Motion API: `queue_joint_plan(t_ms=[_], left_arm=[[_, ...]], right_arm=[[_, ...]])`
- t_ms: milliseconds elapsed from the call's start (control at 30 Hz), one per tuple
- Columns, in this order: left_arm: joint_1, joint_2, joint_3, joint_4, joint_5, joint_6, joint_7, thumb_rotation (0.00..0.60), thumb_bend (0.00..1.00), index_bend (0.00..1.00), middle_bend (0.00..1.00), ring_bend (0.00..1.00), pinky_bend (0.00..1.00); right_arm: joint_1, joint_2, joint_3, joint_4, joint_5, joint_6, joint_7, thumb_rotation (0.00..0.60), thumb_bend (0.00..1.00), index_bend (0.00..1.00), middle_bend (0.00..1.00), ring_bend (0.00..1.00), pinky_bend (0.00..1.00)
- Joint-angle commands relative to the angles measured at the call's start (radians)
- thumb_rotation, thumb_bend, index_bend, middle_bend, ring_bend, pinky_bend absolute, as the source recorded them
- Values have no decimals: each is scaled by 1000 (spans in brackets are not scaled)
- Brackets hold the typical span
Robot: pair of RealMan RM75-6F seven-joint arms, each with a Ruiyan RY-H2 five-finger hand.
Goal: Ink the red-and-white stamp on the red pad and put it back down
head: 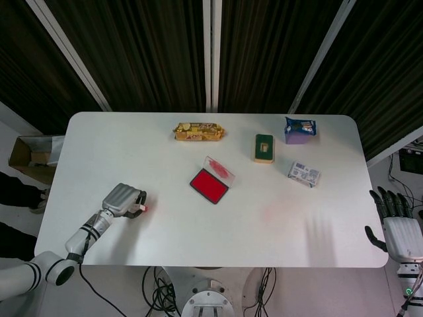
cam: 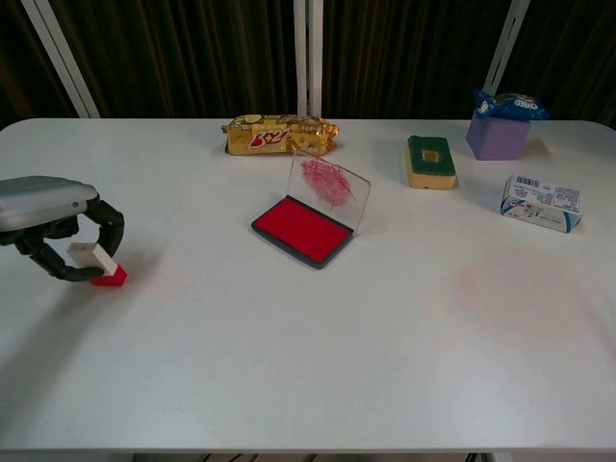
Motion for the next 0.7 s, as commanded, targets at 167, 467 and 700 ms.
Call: queue_joint_plan(t_ms=[167,467,700], left_arm=[[0,-10,-3,16,12,-5,-9,600,440,533,517,999,1000],[-7,-1,-6,12,15,-32,-16,600,427,422,459,996,1000],[-8,16,-6,-8,23,-33,-9,600,420,380,414,992,1000]], right_arm=[[2,-1,0,-2,2,-5,-4,600,259,0,0,0,0],[1,-4,0,3,2,-2,-1,600,259,0,0,0,0],[-1,-3,2,8,4,1,7,600,259,0,0,0,0]])
